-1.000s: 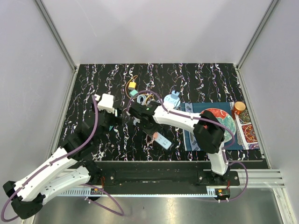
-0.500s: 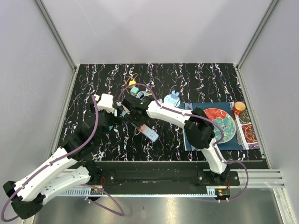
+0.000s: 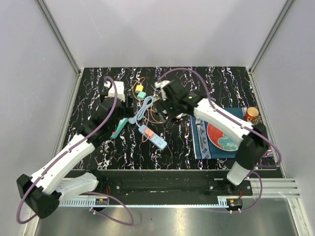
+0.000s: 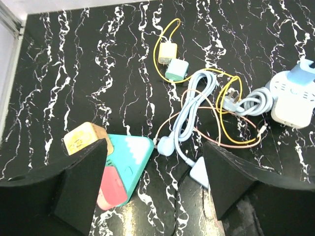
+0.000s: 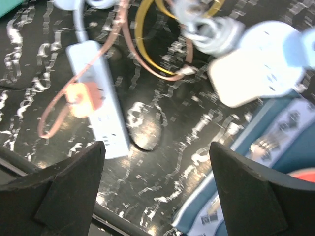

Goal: Insert the plug
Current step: Pick up the plug from the center of the board.

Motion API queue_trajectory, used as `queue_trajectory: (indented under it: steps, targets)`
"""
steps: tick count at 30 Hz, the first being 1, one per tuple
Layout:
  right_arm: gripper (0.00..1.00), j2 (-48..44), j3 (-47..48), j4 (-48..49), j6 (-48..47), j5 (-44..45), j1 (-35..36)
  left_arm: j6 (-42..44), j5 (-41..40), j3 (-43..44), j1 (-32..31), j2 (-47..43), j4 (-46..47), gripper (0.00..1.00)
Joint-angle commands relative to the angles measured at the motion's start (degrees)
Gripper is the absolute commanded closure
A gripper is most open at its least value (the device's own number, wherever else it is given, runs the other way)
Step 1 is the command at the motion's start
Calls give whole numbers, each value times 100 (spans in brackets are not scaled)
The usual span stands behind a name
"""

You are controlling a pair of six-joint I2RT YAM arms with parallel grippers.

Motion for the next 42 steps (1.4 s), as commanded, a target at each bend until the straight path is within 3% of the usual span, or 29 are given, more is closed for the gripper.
queue_trajectory:
  steps: [1, 9, 14, 20, 29, 42]
  targets:
    - [9, -905, -961, 266, 358, 232, -570, -429, 791, 731, 588, 770, 65, 19]
    - [9, -2050, -2657, 1330, 640, -6, -1117, -624, 1891, 2321, 1354, 3345, -251, 25]
    - [9, -2262, -3002, 1550, 508, 21, -1231, -553, 2384, 3568, 1706, 4943, -673, 28]
    - [9, -2165, -3178, 1673, 385, -49, -1337, -298, 2446, 4590, 1811, 6131, -788, 31]
    - [9, -2051, -3257, 1726, 350, -164, -1442, -131, 2867, 5487, 2066, 7354, -911, 31]
    - [9, -1980, -3292, 1717, 359, -287, -1486, -17, 3078, 5663, 2119, 7900, -964, 34]
